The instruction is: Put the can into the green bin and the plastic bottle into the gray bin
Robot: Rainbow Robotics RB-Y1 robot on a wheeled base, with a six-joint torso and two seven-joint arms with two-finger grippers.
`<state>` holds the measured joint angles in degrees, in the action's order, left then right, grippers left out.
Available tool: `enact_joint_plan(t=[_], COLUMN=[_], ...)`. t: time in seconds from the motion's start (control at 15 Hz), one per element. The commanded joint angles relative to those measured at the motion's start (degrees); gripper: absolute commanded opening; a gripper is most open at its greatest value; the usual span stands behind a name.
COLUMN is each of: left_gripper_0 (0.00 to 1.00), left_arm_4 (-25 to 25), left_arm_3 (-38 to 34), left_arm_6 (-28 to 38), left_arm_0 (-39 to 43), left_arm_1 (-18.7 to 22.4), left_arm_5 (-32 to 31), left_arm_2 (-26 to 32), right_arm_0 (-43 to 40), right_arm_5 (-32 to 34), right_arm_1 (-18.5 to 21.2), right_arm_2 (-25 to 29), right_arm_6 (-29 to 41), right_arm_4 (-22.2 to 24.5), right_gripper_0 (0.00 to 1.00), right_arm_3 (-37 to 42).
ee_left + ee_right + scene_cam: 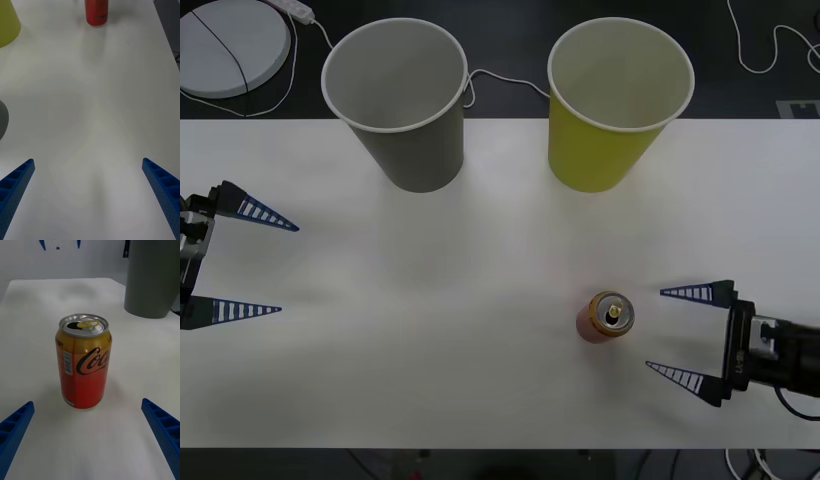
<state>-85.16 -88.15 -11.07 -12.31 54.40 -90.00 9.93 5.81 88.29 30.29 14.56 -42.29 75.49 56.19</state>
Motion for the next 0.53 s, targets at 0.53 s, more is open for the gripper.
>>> enact_joint_plan(t=[0.53], left_gripper_0=[1.00], left_arm_4=[0.0], left_arm_3=[0.0], left_arm_6=[0.0], left_arm_0=[0.0], left_arm_1=[0.0], left_arm_5=[0.0], left_arm_2=[0.0], right_arm_0=[0.3], right_arm_5=[-9.1], right_arm_1=[-5.2], right_arm_2=[-9.3], right_arm_6=[-1.3], right_arm_4=[-5.4], right_gripper_0=[1.00], right_arm_3=[0.1])
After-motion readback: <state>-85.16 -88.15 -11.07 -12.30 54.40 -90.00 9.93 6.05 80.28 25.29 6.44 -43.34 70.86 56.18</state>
